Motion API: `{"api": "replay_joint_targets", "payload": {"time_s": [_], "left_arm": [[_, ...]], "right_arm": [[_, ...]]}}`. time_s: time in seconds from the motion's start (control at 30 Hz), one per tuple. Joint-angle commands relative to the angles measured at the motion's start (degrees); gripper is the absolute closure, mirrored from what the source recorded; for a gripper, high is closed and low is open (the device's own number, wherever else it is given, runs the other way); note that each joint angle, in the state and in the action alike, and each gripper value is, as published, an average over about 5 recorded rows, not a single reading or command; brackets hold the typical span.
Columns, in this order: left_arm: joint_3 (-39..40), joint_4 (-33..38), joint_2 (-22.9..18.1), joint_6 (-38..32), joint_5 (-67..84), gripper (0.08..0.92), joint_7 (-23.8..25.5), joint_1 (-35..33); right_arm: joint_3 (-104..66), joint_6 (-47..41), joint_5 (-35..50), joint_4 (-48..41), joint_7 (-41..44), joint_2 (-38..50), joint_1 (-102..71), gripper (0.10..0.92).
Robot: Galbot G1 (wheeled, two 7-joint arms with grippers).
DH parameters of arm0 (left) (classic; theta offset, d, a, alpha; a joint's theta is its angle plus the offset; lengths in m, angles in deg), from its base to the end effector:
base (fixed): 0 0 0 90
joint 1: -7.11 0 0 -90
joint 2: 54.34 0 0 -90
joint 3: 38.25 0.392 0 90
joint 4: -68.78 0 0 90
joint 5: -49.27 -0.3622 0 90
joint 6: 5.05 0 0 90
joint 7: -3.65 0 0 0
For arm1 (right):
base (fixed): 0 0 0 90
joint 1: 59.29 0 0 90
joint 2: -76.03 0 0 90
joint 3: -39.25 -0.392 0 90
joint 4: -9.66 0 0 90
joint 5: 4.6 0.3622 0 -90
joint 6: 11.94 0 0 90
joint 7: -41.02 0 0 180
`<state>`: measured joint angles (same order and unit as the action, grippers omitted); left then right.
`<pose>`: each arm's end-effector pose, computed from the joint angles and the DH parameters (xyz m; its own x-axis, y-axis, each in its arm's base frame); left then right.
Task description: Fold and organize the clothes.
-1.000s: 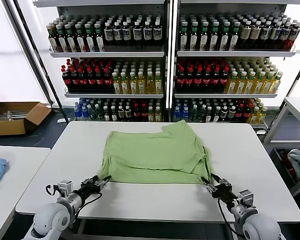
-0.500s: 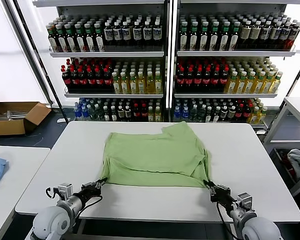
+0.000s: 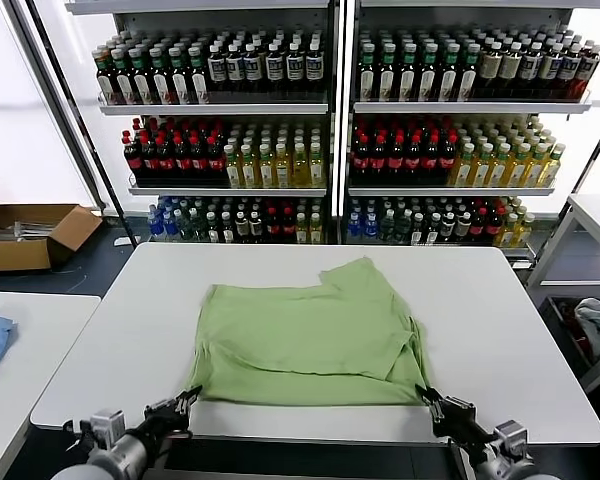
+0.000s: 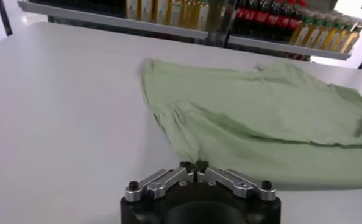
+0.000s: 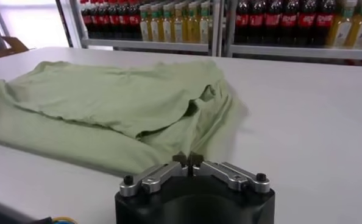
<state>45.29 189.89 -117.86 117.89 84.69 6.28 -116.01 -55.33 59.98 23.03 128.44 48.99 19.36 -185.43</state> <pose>0.1664 0.1226 -0.3089 -0.7874 0.2536 0.5619 0.1715 0.9656 -0.1955 0.1565 -0.1408 -0.3222 -0.8337 -0.3082 0.4582 -0.3331 0.9425 0.0278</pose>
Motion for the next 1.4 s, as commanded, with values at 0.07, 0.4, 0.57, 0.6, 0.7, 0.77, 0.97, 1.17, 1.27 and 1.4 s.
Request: {"api": "replay_joint_targets", "payload": {"time_s": [0.07, 0.4, 0.57, 0.6, 0.7, 0.77, 0.97, 1.17, 1.27, 1.4], "left_arm": [[-6.9, 8.6, -1.8, 0.1, -4.2, 0.9, 1.5, -11.3], [-11.0, 8.8, 0.5, 0.1, -0.5, 0.641, 1.6, -8.6], [-8.9, 3.5, 6.1, -0.4, 3.9, 0.494, 2.3, -0.2], [-7.8, 1.9, 7.5, -0.5, 4.6, 0.468, 2.5, 1.9], [-4.4, -3.5, 11.5, -0.7, 7.1, 0.382, 3.1, 8.7], [-1.7, -7.4, 13.6, -0.9, 8.7, 0.321, 3.5, 13.5], [7.3, -18.0, 17.6, -2.5, 9.6, 0.189, 6.0, 26.2], [15.6, -28.5, 17.6, -4.2, 9.0, 0.177, 7.5, 37.2], [19.6, -32.8, 16.7, -4.9, 8.7, 0.177, 7.7, 42.0], [24.4, -37.8, 15.3, -5.5, 8.3, 0.177, 7.9, 47.7]], "right_arm": [[-4.9, 1.2, -1.4, 7.4, -0.3, -1.2, -12.1, 0.887], [-10.4, 4.2, 7.5, 7.1, 0.4, 1.8, -5.4, 0.628], [-7.5, 3.0, 11.0, 0.9, 1.9, 6.2, 10.0, 0.48], [-5.8, 2.1, 11.0, -1.2, 2.0, 6.7, 14.2, 0.454], [0.1, -0.8, 10.9, -8.7, 2.1, 7.6, 26.7, 0.368], [4.3, -2.2, 10.7, -13.7, 2.6, 7.5, 33.7, 0.307], [17.0, -5.0, 7.9, -27.7, 6.2, 4.8, 50.6, 0.207], [24.4, -5.8, 4.0, -39.6, 9.5, 1.3, 59.0, 0.203], [26.9, -5.8, 2.7, -44.2, 10.0, -0.6, 62.3, 0.203], [29.0, -5.9, 1.9, -50.1, 10.1, -4.0, 66.2, 0.203]]}}
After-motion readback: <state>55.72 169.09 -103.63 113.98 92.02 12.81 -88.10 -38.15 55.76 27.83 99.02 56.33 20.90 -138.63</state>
